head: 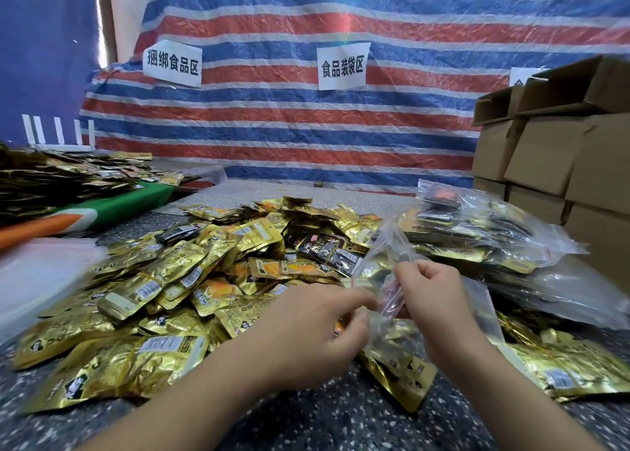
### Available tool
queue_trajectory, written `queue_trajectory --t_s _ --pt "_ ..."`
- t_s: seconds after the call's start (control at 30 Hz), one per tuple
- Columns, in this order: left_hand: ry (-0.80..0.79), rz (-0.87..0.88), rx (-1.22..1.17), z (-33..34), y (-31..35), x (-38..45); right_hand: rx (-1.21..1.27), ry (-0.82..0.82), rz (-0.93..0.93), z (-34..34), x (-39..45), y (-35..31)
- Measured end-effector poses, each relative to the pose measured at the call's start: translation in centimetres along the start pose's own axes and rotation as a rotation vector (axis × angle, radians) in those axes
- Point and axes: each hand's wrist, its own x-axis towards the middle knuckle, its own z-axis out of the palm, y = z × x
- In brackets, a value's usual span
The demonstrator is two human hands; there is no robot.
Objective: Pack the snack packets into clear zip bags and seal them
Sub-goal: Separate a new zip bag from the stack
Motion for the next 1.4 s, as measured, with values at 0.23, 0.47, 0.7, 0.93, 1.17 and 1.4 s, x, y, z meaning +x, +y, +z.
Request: queue_trajectory --t_s 0.23,0.47,0.7,0.93,1.17,1.4 --pt "0.003 -0.062 0.079 0.8 -0.7 0.3 -0.105 0.068 0.035 -0.8 0.5 0.0" --pt "0.118 -0.165 -0.019 0.6 -2.3 0.6 -0.314 0.262 -0.047 -3.9 2.4 0.2" --pt "0.189 -0.089 -0.141 0.6 -3.0 0.7 -0.292 -0.038 0.062 -3.0 2.3 0.3" --pt "0.121 -0.002 -0.078 0.5 -3.5 0.8 -0.312 -0.045 0.111 -2.3 1.7 0.4" --pt "0.142 -0.023 -0.092 0.3 -3.9 0.7 -0.224 -0.130 0.174 -2.8 1.8 0.2" --pt "0.263 -0.184 -0.100 0.0 -4.0 0.6 -0.347 -0.175 0.102 -2.4 1.1 0.6"
